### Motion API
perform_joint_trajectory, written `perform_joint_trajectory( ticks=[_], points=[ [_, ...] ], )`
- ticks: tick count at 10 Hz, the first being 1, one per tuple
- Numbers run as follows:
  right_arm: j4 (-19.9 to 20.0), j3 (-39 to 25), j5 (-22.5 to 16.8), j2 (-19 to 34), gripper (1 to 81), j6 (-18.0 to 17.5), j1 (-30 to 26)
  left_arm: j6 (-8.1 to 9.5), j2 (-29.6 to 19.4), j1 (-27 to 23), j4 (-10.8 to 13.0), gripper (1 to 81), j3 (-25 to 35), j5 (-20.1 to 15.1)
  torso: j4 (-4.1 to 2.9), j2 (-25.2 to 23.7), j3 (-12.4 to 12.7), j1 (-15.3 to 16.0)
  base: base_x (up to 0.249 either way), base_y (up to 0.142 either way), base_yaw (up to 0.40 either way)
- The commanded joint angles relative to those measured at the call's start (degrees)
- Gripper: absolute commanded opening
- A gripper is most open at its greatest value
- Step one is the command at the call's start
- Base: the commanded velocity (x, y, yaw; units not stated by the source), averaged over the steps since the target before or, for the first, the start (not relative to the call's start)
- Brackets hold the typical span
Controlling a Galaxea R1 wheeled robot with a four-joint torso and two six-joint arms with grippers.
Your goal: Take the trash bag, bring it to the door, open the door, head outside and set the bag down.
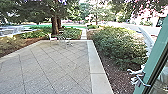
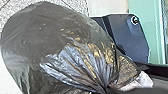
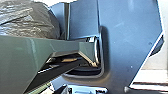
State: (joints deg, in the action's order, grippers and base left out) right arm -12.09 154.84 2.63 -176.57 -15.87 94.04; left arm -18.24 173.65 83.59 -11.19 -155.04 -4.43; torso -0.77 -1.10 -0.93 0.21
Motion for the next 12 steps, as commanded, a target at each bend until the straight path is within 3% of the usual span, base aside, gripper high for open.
perform_joint_trajectory(
  ticks=[1,12],
  points=[
    [-0.7,-1.3,-2.8,-1.4,81.1,0.2,-1.1,-0.48,0.1,-2.6,0.0,1.0,0.2,-3.6,0.0,0.0,0.0,0.0,0.132,0.0,0.0],
    [-0.7,-0.4,-3.4,-0.7,81.1,0.3,-1.4,-0.57,0.0,-2.6,0.0,1.0,0.1,-3.6,0.0,-0.1,0.0,-0.2,0.128,0.0,0.0]
  ],
)
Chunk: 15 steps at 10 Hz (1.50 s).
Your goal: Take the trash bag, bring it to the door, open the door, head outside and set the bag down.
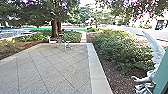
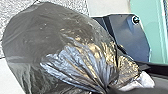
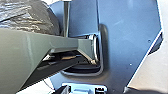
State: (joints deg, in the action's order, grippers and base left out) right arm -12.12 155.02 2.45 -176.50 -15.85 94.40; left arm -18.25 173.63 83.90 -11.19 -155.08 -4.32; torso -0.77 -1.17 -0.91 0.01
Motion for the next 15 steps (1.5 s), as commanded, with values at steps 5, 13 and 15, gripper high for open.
perform_joint_trajectory(
  ticks=[5,13,15],
  points=[
    [-1.1,-0.9,-2.8,-0.8,81.1,0.4,-1.6,-0.56,-0.4,-2.8,-0.3,1.0,0.4,-3.8,-5.79,0.0,0.0,0.0,0.0,0.0,0.0],
    [-1.5,-3.2,-2.5,-0.6,81.1,0.6,-1.2,0.23,-12.6,-8.1,-2.8,1.0,19.2,-4.2,-13.53,0.0,0.0,0.0,0.0,0.0,0.0],
    [-2.6,-6.4,-2.5,0.1,81.1,0.6,-0.9,0.4,-17.7,-11.8,-6.2,1.0,25.8,-4.5,-13.99,0.0,-2.9,0.0,0.0,0.0,0.0]
  ],
)
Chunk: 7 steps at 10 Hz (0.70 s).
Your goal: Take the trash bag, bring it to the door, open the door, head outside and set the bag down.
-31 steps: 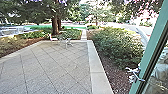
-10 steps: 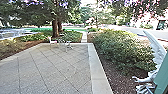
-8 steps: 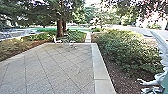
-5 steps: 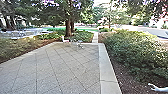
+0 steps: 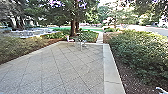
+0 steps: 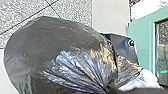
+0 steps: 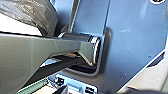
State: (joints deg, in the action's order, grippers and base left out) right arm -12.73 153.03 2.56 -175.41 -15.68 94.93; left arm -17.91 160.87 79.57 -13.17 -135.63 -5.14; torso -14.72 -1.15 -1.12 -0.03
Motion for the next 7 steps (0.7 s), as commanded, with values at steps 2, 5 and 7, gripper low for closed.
perform_joint_trajectory(
  ticks=[2,5,7],
  points=[
    [-2.1,-4.9,-2.6,-0.8,81.1,0.4,-1.4,0.07,-9.7,-13.0,-8.3,1.0,10.7,-6.6,0.0,0.0,-5.3,0.0,0.0,0.0,0.0],
    [-2.0,-4.7,-2.6,-0.8,81.1,0.4,-1.4,0.07,-13.9,-22.4,-13.7,1.0,10.7,-12.4,0.0,0.0,-10.2,0.0,0.0,0.0,0.0],
    [-1.9,-4.5,-2.6,-0.8,81.1,0.3,-1.4,0.07,-14.3,-28.5,-16.3,1.0,7.7,-15.9,0.0,0.0,-9.0,0.0,0.0,0.0,0.0]
  ],
)
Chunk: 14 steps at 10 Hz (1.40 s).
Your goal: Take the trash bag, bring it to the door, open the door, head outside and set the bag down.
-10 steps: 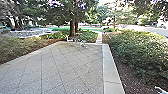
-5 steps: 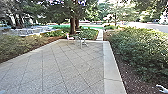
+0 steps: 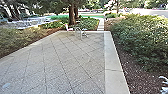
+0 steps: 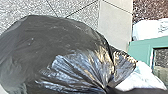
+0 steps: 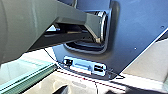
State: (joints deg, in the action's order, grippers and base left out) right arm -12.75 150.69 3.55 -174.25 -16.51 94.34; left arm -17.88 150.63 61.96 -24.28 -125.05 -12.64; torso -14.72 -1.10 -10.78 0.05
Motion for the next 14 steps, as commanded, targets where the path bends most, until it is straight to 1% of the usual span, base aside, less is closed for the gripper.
perform_joint_trajectory(
  ticks=[1,2,3,4,5,6,7,8,9,10,11,12,13,14],
  points=[
    [-1.8,-2.2,-3.7,-2.0,81.1,1.1,-0.9,0.04,-3.4,-13.7,-6.5,1.0,-6.1,-10.4,0.0,0.0,0.0,0.0,0.0,0.0,0.0],
    [-1.5,-2.1,-3.7,-2.0,81.1,1.1,-0.9,0.04,-2.5,-16.5,-7.5,1.0,-9.1,-13.0,0.0,0.0,-0.5,0.0,0.0,0.0,0.0],
    [-1.7,-2.1,-3.7,-1.8,81.1,1.1,-0.8,0.04,-1.7,-18.8,-8.3,1.0,-11.9,-14.4,0.0,0.0,-0.5,0.0,0.0,0.0,0.0],
    [-1.7,-2.1,-3.7,-1.7,81.1,1.1,-0.8,0.04,-1.3,-21.3,-8.8,1.0,-13.5,-15.4,-5.63,0.0,-0.4,0.0,0.0,0.0,0.0],
    [-1.7,-2.1,-3.7,-1.7,81.1,1.1,-0.9,0.04,-1.2,-23.3,-9.5,1.0,-14.7,-16.4,-5.98,0.0,-0.4,0.0,0.0,0.0,0.0],
    [-1.7,-2.1,-3.7,-1.7,81.1,1.1,-0.9,0.04,-1.0,-25.3,-9.7,1.0,-15.9,-16.7,-7.02,0.0,-0.4,0.0,0.0,0.0,0.0],
    [-1.7,-2.1,-3.7,-1.7,81.1,1.2,-0.9,0.04,-1.0,-26.8,-9.8,1.0,-16.6,-16.7,-8.71,0.0,-0.4,0.0,0.0,0.0,0.0],
    [-1.6,-2.1,-3.7,-1.7,81.1,1.2,-0.9,0.13,-1.1,-28.2,-10.4,1.0,-17.3,-16.7,-5.18,0.0,-0.4,0.0,0.0,0.0,0.0],
    [-1.5,-2.1,-3.7,-1.7,81.1,1.1,-1.0,0.13,-0.9,-30.2,-10.9,1.0,-18.6,-17.1,-7.06,0.1,-0.4,0.0,0.0,0.0,0.0],
    [-1.6,-2.2,-3.8,-1.7,81.1,1.1,-1.0,0.13,-0.8,-32.8,-10.9,1.0,-19.5,-19.4,-8.26,0.1,-4.6,0.0,0.0,0.0,0.0],
    [-1.6,-2.1,-3.8,-1.7,81.1,1.1,-1.0,0.13,-0.5,-35.4,-10.9,1.0,-21.0,-22.0,-8.88,0.1,-6.0,0.0,0.0,0.0,0.0],
    [-1.4,-2.1,-3.7,-1.7,81.1,1.1,-0.9,0.13,-0.2,-38.0,-11.0,1.0,-22.7,-23.8,-9.02,0.1,-6.6,0.0,0.0,0.0,0.0],
    [-1.3,-2.1,-3.7,-1.7,81.1,1.1,-0.9,0.13,0.0,-39.8,-11.0,1.0,-23.8,-25.5,-9.05,0.1,-2.8,0.0,0.0,0.0,0.0],
    [-1.3,-2.1,-3.7,-1.7,81.1,1.1,-0.9,0.13,-0.1,-40.9,-11.0,1.0,-24.5,-26.4,-9.05,0.1,-4.7,0.0,0.0,0.0,0.0]
  ],
)
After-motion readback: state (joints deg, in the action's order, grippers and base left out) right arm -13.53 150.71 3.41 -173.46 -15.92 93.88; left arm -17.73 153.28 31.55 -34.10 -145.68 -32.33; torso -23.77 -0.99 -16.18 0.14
